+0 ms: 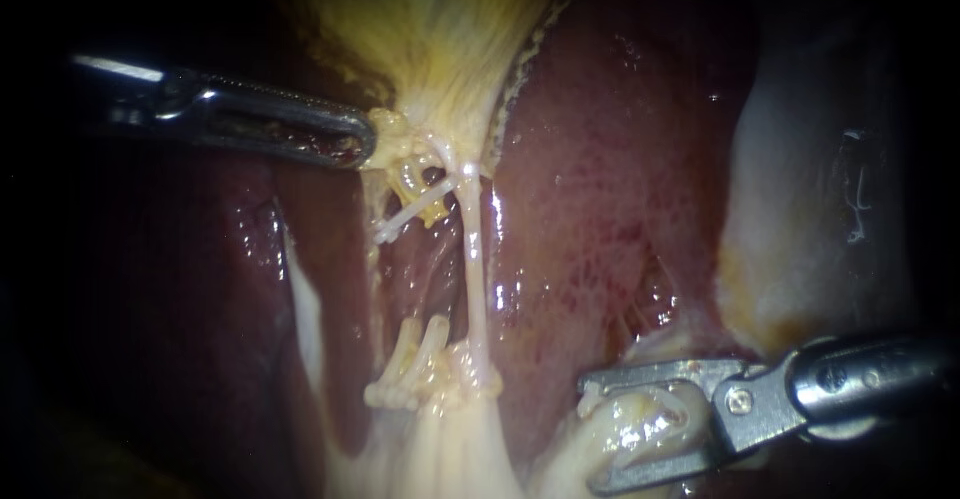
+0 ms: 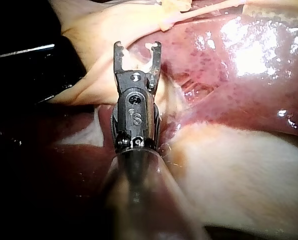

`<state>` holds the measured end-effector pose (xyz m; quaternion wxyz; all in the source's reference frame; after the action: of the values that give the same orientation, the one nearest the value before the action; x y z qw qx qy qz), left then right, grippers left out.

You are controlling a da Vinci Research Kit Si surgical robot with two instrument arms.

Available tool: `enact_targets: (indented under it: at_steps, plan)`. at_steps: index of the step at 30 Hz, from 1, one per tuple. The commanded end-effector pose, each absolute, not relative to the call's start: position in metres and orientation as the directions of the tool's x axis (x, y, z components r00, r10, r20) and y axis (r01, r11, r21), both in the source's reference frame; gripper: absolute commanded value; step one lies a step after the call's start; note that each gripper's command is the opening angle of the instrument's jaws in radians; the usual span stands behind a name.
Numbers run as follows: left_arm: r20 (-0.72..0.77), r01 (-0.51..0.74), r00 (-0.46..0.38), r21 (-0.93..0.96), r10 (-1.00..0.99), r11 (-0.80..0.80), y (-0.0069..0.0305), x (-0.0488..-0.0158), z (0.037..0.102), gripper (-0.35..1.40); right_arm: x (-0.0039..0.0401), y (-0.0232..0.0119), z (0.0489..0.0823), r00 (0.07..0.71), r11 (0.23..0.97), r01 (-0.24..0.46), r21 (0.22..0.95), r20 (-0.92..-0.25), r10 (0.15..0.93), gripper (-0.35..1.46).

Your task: Clipping first clip right tube

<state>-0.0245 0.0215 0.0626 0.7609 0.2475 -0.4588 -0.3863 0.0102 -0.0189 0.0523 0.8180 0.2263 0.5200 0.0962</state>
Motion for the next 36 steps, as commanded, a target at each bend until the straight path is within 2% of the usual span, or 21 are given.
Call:
enact_targets:
  at_steps: [1,15,24,36]
  plan:
    - [0.507,0.36,0.28,0.732,-0.815,0.579,0.0215,-0.0244,0.0624,-0.35,0.0101,-0.0189,0.0523,0.441,0.879,0.078,0.47,-0.807,0.393,0.46]
    - [0.497,0.387,0.264,0.73,-0.826,0.563,0.0244,-0.0186,0.0587,-0.35,0.0102,-0.0188,0.0523,0.44,0.879,0.077,0.471,-0.807,0.394,0.46]
    - [0.498,0.391,0.262,0.729,-0.827,0.562,0.0243,-0.0187,0.0588,-0.35,0.0108,-0.0183,0.0523,0.44,0.878,0.071,0.473,-0.805,0.398,0.47]
    - [0.499,0.395,0.261,0.726,-0.827,0.563,0.024,-0.019,0.0588,-0.35,0.0135,-0.0151,0.0531,0.44,0.865,0.069,0.498,-0.793,0.421,0.49]
